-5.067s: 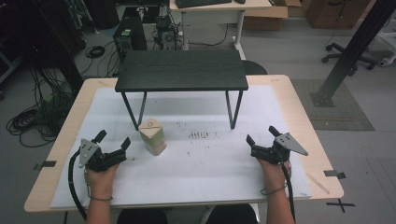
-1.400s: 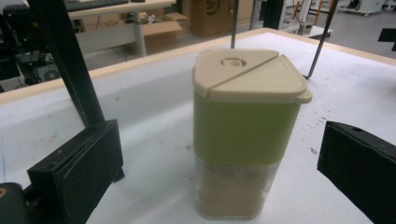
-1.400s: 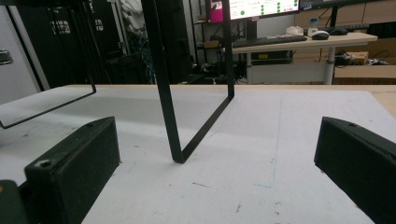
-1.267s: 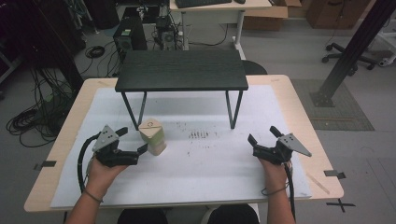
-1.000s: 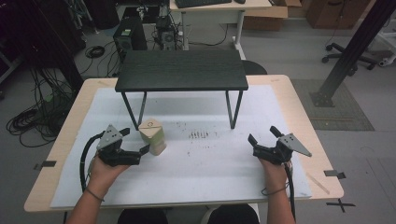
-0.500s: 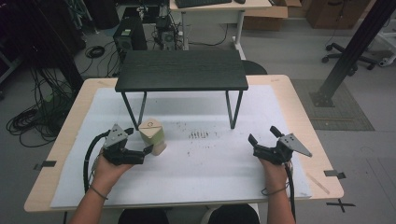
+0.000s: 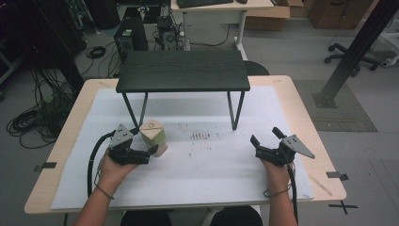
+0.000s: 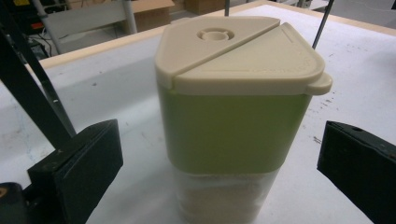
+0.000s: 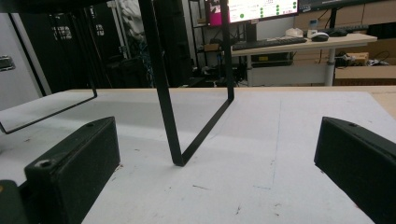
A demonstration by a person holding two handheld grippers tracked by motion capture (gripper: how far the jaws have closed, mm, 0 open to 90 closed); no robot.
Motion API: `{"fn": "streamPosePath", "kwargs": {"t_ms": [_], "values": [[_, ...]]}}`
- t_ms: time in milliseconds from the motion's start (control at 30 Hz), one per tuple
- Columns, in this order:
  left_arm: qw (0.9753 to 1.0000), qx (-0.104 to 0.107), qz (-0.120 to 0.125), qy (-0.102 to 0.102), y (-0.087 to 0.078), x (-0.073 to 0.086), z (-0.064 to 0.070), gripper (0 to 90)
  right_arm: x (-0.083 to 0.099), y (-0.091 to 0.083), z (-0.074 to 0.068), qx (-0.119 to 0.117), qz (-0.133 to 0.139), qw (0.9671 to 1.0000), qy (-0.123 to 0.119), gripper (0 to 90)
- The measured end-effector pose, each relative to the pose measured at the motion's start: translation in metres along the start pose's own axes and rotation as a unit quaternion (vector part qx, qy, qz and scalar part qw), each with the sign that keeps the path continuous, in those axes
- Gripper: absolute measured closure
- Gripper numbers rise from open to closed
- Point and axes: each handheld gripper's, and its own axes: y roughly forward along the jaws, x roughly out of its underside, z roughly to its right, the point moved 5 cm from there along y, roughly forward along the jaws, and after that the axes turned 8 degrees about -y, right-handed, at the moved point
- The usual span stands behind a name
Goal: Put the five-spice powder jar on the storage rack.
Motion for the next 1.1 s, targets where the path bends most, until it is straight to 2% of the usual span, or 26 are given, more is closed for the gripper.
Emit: {"fn": "streamPosePath", "kwargs": {"t_ms": [567, 1100], "values": [[0.9999, 0.007, -0.002, -0.008, 0.017, 0.003, 0.001, 0.6, 0.0, 0.0, 0.001, 0.002, 0.003, 1.0, 0.004, 0.0], [0.9999, 0.007, -0.002, -0.015, 0.026, 0.005, -0.001, 0.8, 0.0, 0.0, 0.001, 0.001, 0.004, 1.0, 0.006, 0.0]]}}
